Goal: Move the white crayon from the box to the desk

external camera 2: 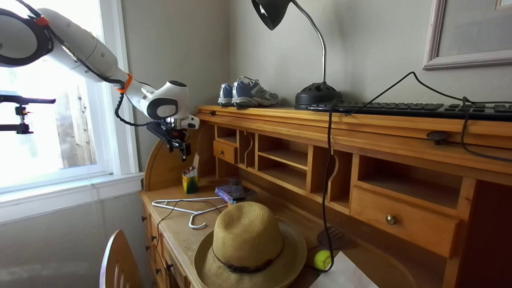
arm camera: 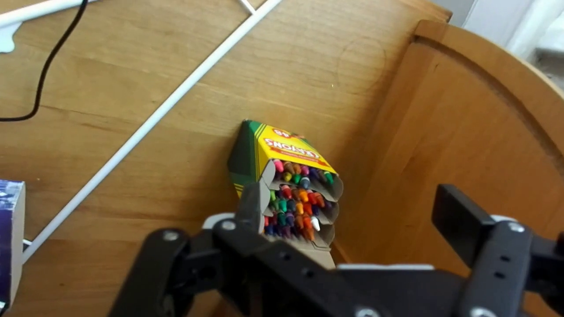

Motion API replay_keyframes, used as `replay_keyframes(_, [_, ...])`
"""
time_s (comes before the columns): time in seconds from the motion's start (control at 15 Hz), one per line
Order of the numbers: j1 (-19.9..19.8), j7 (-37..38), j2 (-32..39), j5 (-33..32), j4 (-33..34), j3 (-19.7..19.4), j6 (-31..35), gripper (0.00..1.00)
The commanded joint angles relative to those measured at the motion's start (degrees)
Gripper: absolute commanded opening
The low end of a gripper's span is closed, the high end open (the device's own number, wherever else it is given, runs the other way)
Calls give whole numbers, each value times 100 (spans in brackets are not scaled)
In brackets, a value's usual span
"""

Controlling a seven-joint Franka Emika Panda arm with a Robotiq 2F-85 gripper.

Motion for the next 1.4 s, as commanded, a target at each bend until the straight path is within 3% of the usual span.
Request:
replay_keyframes(0.0, [-19, 23, 5, -30, 13, 29, -9, 100])
replay_keyframes(0.53, [310, 771, 696, -56, 621, -23, -56, 100])
replay_keyframes(0.87, [430, 1375, 1014, -40, 889, -159, 327, 100])
replay_keyframes(1.07, [428, 1640, 1167, -37, 1071, -218, 422, 74])
replay_keyframes(1.27, [471, 1832, 1338, -102, 1307, -293, 360, 60])
replay_keyframes(1.33, [481, 1870, 1395, -106, 1383, -297, 330, 61])
